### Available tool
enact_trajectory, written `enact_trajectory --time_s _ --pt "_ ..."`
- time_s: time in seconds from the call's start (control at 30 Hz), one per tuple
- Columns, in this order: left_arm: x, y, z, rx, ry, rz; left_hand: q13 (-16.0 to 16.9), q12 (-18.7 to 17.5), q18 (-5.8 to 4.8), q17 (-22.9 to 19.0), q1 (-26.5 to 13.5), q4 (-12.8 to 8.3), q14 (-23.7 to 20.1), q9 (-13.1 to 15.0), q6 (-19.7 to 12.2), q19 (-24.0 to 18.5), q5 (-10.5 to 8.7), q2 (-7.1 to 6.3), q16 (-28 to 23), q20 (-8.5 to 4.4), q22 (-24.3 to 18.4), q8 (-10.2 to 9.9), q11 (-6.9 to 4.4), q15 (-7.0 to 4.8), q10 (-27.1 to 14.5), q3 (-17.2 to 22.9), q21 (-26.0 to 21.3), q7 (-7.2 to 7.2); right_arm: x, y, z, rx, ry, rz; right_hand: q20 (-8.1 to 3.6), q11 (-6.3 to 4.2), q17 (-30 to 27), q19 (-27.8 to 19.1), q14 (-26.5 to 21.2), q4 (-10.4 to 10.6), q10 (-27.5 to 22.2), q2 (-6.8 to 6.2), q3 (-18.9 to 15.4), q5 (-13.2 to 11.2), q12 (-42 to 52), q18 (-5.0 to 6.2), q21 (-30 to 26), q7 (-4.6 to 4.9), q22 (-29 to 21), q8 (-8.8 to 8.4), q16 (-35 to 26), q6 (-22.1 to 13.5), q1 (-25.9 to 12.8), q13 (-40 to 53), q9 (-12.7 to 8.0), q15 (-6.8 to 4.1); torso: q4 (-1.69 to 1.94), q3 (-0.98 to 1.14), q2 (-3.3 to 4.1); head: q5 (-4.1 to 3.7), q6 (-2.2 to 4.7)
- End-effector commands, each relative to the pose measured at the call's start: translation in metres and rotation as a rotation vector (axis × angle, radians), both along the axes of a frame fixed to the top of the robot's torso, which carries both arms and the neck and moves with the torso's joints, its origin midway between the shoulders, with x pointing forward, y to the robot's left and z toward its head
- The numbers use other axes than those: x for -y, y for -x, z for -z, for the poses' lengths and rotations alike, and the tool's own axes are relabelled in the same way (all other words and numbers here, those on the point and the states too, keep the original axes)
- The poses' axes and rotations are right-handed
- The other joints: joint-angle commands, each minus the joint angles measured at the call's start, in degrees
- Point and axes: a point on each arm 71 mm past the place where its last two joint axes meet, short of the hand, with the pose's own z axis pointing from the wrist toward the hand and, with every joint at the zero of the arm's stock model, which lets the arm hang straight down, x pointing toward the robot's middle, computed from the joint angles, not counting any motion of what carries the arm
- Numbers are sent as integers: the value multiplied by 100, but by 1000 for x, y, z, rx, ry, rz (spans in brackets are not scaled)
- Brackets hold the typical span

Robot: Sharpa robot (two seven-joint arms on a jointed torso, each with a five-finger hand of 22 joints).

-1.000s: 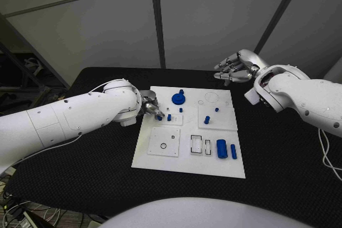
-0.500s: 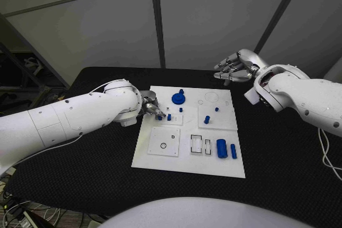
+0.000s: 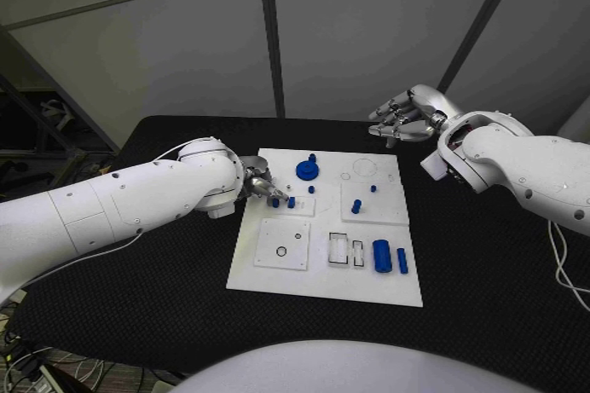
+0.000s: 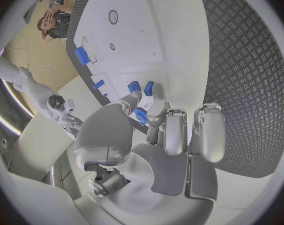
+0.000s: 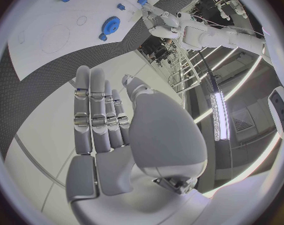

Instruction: Assemble the parts on the task board

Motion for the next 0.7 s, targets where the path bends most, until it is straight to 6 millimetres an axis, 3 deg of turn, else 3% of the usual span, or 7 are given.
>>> enact_trajectory --time_s 0.03,0.13,0.5,0.63,0.7 --pt "1 0 -2 16 10 -6 6 40 -16 890 -72 14 440 -4 32 51 7 13 16 11 793 18 20 -27 35 -71 24 -2 0 0 -1 -1 -4 -7 22 8 9 2 -36 14 -39 17 -19 16 39 19 -33 30 -7 -2 -23 -2 -46 -8 7 21 0 -1 0 -3 -7" --pt "1 0 -3 24 16 -8 3 38 -16 891 -90 31 441 -4 30 50 7 -1 16 10 794 17 19 -27 33 -147 22 -3 0 0 -1 -3 -3 -7 23 9 10 3 -36 20 -41 16 -23 15 40 19 -37 31 -10 -3 -24 -5 -53 -10 6 22 7 -8 -1 -8 -4" --pt "-3 -4 -13 76 49 -50 -53 -17 -2 889 -170 150 440 -9 13 19 8 49 12 9 760 6 19 -29 -4 -386 -28 -4 0 0 -1 -4 -5 -8 28 13 13 7 -39 45 -49 19 -39 15 46 18 -54 34 -21 -6 -30 -15 -83 -15 5 28 1 -2 -1 -2 3" --pt "-5 -6 -17 88 80 -78 -401 -358 32 860 -73 145 428 -23 -128 -70 10 126 -19 23 656 -53 58 -5 -231 -453 -157 44 1 0 -1 -4 -5 -7 30 14 14 7 -41 52 -51 24 -41 18 48 18 -60 34 -24 -6 -32 -18 -89 -17 5 29 0 -2 0 -6 5" --pt "-6 -6 -19 96 100 -93 -818 -777 66 780 49 99 392 -33 -280 -169 6 165 -106 57 545 -106 128 37 -535 -477 -300 103 1 -1 -1 -4 -5 -6 30 14 14 7 -41 52 -51 24 -41 18 48 18 -60 34 -24 -6 -32 -18 -89 -17 5 29 0 1 -2 -7 6"
